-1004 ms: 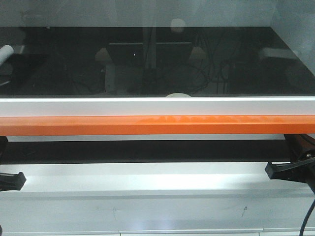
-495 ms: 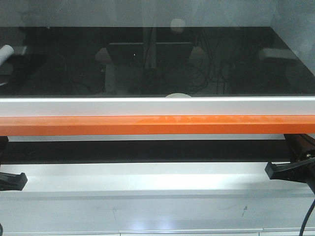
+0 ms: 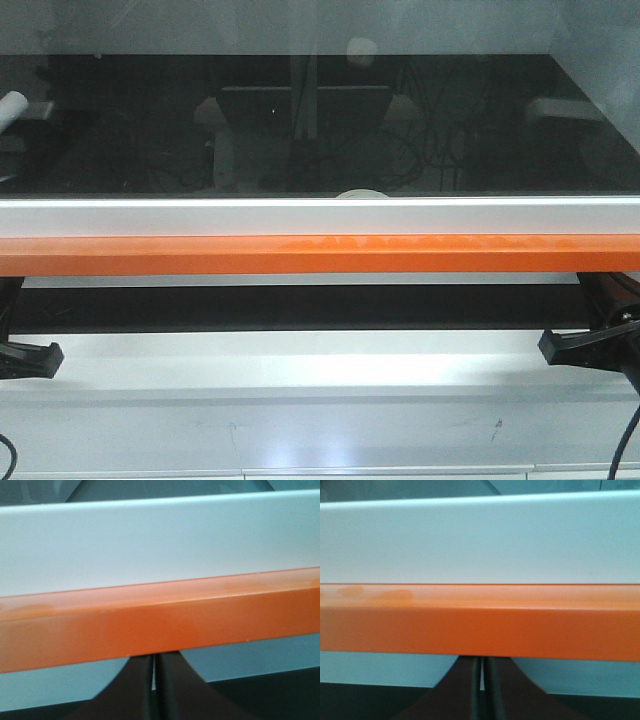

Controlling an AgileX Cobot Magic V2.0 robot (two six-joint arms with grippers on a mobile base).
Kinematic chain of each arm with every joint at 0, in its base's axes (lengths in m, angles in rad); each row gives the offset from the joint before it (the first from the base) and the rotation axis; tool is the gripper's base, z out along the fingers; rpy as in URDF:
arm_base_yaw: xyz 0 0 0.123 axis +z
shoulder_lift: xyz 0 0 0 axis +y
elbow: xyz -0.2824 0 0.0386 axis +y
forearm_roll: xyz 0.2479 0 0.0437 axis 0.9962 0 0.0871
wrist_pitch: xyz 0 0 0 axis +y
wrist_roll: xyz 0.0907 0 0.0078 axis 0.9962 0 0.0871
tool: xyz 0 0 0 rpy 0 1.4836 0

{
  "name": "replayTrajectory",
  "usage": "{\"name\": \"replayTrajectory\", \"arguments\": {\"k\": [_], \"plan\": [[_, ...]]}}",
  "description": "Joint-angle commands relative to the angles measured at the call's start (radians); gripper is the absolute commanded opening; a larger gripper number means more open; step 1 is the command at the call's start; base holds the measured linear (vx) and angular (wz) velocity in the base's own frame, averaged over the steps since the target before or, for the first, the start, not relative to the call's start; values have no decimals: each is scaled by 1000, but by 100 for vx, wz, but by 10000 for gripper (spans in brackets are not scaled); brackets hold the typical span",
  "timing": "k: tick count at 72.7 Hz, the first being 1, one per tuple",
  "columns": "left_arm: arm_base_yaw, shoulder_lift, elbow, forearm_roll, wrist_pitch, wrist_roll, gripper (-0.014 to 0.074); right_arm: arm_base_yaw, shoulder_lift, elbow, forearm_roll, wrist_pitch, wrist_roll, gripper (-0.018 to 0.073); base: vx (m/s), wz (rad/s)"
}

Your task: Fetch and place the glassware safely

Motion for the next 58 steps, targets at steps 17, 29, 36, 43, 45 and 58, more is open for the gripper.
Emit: {"name": "replayTrajectory", "arguments": {"k": [17,29,36,43,45,58], "plan": [[0,-8,-28,-9,-127,-2,-7,-1,-10,-47,-9,-94,-19,-1,0,0],[0,5,-28,-9,-134,-2,-7,-1,-10,-47,-9,-92,-19,-1,0,0],[0,9,-28,-9,-142,-2,-7,-1,-10,-47,-9,-92,-19,-1,0,0],[0,9,-28,-9,-148,-2,-7,-1,-10,-47,-9,-91,-19,-1,0,0],[0,9,-28,-10,-148,-2,-7,-1,-10,-47,-9,-91,-19,-1,0,0],[0,7,-29,-32,-151,-2,-7,-1,-10,-47,-15,-91,-19,-1,0,0]]}}
